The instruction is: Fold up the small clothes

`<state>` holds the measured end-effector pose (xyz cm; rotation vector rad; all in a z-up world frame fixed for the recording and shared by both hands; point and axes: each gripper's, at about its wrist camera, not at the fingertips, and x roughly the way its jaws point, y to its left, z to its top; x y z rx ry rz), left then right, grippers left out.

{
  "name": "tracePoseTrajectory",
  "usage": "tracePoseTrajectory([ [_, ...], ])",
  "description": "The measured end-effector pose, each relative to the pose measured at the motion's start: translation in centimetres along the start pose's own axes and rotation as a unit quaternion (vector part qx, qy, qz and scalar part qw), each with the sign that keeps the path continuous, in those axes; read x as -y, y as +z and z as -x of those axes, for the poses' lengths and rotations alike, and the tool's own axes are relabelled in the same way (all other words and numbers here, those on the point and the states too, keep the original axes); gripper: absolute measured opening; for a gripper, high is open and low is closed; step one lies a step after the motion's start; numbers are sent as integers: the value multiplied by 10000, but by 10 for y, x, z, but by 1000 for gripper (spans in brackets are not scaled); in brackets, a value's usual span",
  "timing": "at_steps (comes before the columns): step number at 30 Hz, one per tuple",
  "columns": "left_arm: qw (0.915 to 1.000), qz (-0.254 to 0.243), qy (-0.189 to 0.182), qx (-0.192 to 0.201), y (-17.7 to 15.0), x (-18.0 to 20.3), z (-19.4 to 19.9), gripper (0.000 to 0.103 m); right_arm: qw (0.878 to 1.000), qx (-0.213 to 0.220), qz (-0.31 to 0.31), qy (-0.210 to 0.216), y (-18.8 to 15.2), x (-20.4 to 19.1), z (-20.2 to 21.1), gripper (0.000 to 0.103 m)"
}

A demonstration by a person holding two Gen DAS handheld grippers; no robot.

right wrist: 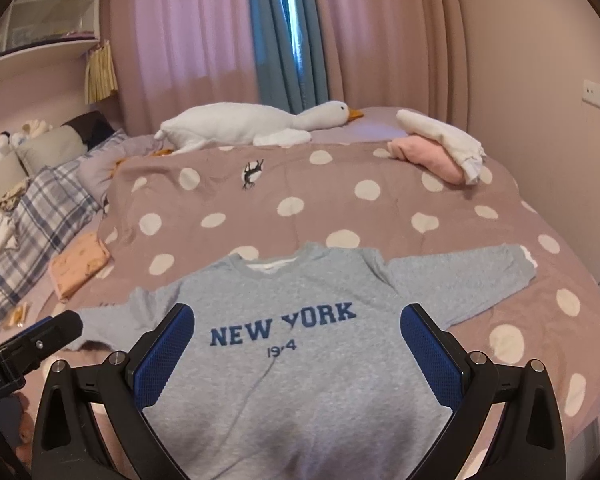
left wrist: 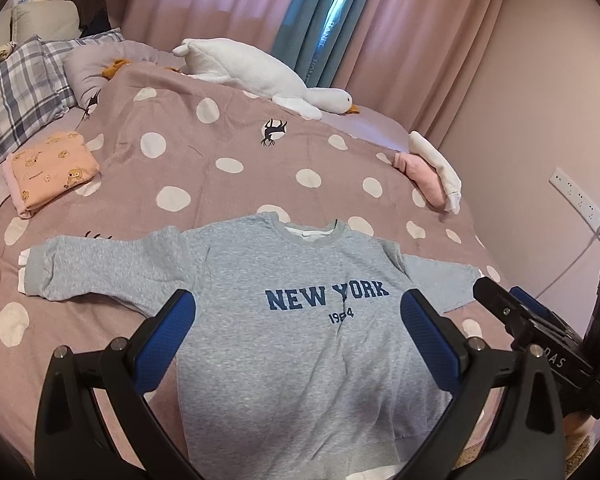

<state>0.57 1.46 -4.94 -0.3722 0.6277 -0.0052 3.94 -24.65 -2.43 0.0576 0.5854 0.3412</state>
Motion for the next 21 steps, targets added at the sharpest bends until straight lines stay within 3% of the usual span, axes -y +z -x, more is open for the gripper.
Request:
tracePoseTrajectory([
  [21,9996,-42,-117,-244,-4,3,-9,100,9999,-77,-42,78,-2,3,-4,102],
])
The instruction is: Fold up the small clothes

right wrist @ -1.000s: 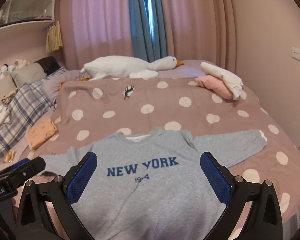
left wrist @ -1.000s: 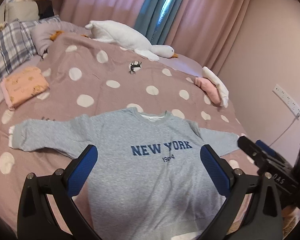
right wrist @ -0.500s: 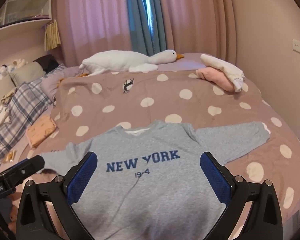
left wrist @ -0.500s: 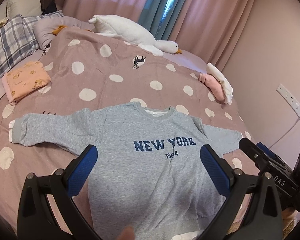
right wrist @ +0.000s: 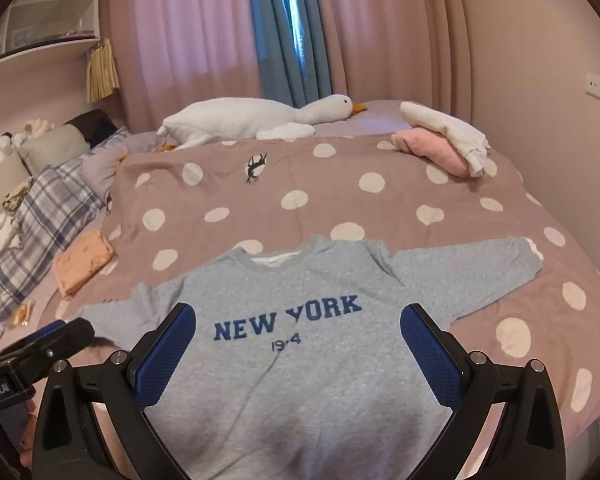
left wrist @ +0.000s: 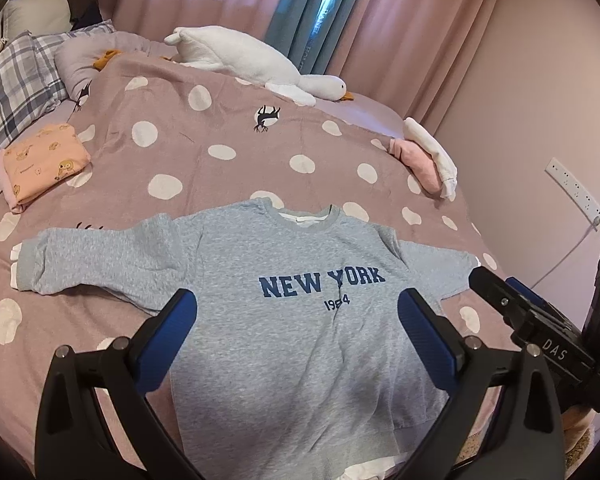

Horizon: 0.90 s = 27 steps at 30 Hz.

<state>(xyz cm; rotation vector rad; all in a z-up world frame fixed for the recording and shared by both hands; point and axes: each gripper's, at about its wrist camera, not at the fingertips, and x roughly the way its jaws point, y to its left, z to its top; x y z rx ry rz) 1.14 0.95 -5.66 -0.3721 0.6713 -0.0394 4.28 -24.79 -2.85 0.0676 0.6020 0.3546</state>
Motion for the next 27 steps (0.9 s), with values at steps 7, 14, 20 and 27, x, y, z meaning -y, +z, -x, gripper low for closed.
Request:
tracePoseTrajectory([
  [7,9999,74,-18,-67,-1,-3,-2,99,10000,-29,-36,-40,-1,2,0,102],
  [14,9999,45,-28,-137,-2,-2,-3,99,9999,-123,-110,9,-2,5,-3,102],
  [20,9998,6,-44,-207,-2,-1,-5,99,9998,-172,-89,42,-3,3,-4,102],
  [27,9997,-64,30,-243,-4,-2,-6,99,9996,-272,-39,60,-6,5,-6,102],
])
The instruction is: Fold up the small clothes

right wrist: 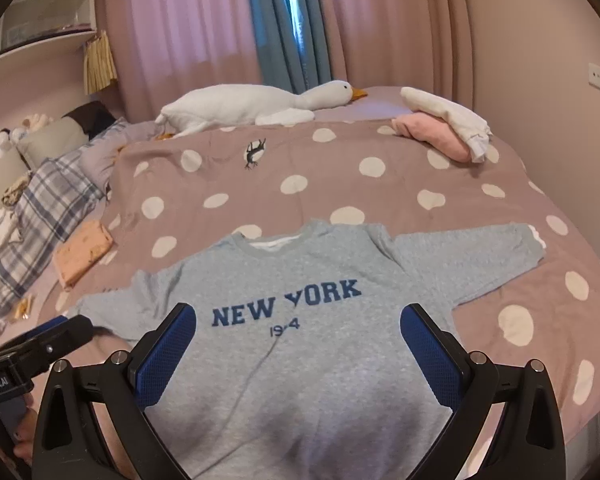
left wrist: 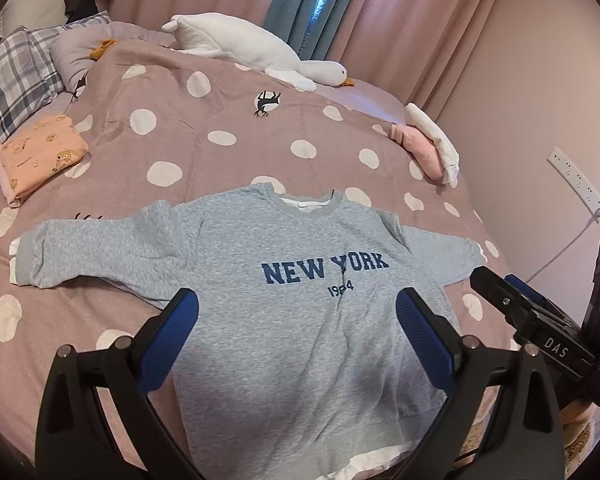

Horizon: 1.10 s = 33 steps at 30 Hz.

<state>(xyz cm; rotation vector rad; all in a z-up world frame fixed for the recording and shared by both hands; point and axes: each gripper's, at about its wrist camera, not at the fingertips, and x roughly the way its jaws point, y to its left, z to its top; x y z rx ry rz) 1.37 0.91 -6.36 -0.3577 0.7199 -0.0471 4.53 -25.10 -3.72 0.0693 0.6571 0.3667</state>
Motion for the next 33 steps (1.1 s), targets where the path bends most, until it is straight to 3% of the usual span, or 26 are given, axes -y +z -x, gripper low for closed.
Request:
tracePoseTrajectory([
  [33,9995,-18,279,-136,-3,-1,-4,97,9999,-51,-57,126,-1,3,-2,102],
])
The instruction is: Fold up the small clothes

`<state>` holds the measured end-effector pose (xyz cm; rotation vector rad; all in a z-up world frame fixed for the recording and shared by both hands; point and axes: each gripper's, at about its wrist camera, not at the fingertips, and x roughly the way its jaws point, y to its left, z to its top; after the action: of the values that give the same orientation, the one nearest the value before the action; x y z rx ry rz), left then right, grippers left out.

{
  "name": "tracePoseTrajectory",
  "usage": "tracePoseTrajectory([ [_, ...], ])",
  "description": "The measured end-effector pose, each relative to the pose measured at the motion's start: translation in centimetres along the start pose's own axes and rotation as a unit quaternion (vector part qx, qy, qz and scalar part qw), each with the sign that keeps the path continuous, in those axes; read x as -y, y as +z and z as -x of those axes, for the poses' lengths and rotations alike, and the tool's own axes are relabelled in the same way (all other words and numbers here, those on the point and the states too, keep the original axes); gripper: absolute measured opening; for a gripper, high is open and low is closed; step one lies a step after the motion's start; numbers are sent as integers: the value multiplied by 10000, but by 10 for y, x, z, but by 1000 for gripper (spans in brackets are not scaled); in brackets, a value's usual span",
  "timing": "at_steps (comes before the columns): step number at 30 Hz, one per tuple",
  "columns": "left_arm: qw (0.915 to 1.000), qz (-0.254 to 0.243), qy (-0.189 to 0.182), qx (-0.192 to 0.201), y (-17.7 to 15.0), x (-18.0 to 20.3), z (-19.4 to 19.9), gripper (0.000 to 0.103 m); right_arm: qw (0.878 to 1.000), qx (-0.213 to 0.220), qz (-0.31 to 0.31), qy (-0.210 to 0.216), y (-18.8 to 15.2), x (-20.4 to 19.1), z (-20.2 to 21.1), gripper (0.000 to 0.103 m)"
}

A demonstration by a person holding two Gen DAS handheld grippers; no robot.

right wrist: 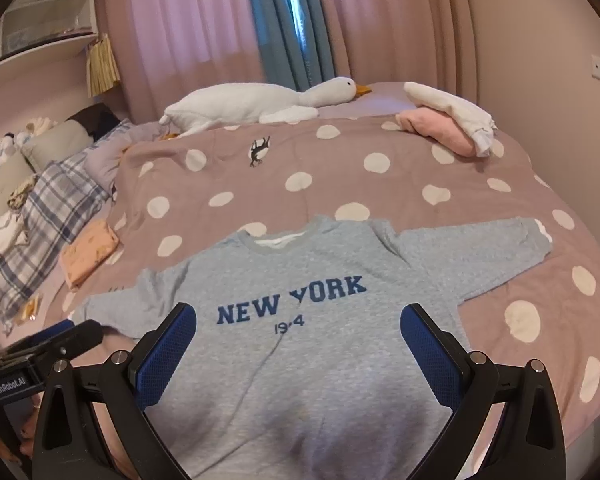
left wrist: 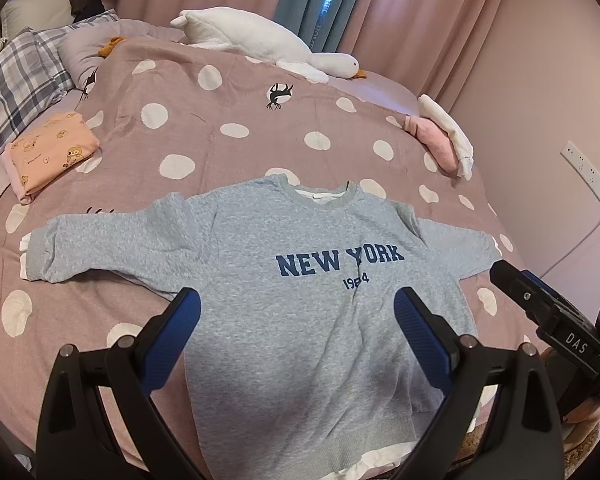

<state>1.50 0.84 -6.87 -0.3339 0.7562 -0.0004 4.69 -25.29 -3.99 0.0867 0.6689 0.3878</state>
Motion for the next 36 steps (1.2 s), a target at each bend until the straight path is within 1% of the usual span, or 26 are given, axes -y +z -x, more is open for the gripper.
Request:
tracePoseTrajectory([
  [14,9999,24,-11,-158,-2,0,-11,97,9999,-39,-112,-20,0,6,-3,102],
  [22,9992,113,74,-373,-5,-8,-26,97,9996,-101,-245,-50,0,14,-8,102],
  [28,9979,147,183,-609,-11,-13,-41,97,9982,-150,-573,67,8,32,-16,102],
  [30,9971,176,208,-705,-13,-15,-47,97,9978,-156,-645,67,12,41,-18,95],
  [32,9961,206,239,-820,-16,-19,-55,97,9965,-190,-818,34,17,56,-22,94],
  [35,9942,229,303,-1004,-21,-23,-67,96,9939,-187,-1086,4,26,83,-25,86],
  [36,9937,235,303,-1051,-23,-24,-69,95,9926,-186,-1196,-83,32,99,-25,86],
])
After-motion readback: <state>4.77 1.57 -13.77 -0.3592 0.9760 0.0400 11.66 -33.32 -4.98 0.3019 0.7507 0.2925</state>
